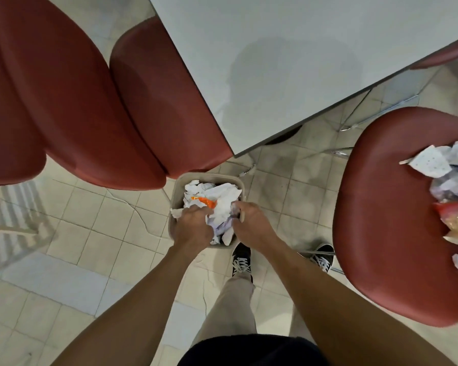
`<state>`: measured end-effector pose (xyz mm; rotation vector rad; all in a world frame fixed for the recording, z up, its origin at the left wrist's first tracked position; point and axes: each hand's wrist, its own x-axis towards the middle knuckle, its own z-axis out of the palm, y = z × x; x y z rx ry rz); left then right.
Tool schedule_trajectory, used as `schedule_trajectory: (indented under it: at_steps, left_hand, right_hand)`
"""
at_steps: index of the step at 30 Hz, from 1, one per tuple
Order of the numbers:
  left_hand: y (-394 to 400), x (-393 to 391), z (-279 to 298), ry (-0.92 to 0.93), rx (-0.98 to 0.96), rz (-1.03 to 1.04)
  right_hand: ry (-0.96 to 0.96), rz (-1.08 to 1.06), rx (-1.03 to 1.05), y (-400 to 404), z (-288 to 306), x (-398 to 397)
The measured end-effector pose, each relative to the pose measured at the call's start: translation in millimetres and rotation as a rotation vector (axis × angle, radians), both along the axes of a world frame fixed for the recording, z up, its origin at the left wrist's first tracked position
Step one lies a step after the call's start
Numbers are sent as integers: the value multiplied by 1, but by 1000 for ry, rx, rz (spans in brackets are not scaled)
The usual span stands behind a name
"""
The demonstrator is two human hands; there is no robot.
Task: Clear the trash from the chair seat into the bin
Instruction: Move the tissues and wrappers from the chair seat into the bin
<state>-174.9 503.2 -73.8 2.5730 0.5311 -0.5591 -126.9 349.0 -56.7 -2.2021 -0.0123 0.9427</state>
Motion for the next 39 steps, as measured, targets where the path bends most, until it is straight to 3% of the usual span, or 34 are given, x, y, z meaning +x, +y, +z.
schedule_trajectory:
  at_steps: [6,18,26,39]
  left_hand:
    - [-51,27,28,9,-134,-39]
    - [-217,114,41,-1,-170,-408]
    - [-345,166,43,-53,-248,-639]
    - [-515,208,1,-20,-194,-902]
  right_hand:
    - [-16,-91,37,-60,32,6]
    - [-24,-528,-89,-257,42,33]
    - [-48,-733,-106,-379,32,46]
    - [62,-914,-153,-513,-16,50]
